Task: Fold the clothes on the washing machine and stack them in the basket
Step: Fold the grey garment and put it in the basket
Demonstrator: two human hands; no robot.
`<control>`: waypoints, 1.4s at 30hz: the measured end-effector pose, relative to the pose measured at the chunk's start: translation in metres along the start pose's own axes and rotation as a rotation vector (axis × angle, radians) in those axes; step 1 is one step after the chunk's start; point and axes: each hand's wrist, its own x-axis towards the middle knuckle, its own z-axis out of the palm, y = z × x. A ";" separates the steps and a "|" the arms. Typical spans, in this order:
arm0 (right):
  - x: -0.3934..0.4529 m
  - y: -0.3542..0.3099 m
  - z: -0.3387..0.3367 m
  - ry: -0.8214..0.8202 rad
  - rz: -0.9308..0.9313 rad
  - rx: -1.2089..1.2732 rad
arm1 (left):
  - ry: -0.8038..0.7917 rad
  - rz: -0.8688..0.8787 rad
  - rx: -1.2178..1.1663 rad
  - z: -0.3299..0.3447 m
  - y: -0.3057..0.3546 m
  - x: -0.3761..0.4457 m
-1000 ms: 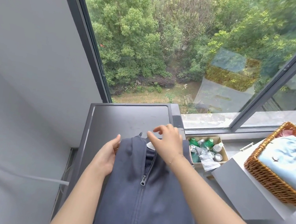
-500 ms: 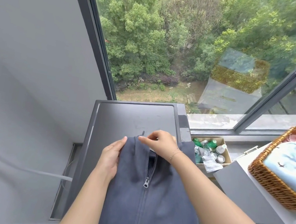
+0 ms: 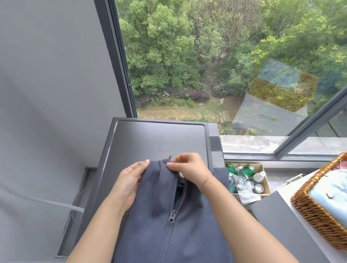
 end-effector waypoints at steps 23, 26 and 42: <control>-0.032 0.058 -0.017 0.437 -0.255 -0.031 | 0.208 0.021 0.386 -0.007 -0.028 0.022; -0.053 0.090 -0.022 0.569 -0.204 -0.010 | 0.104 -0.030 0.418 -0.007 -0.028 0.005; -0.083 0.131 -0.013 0.436 0.342 0.298 | 0.138 -0.244 0.461 -0.013 -0.031 -0.013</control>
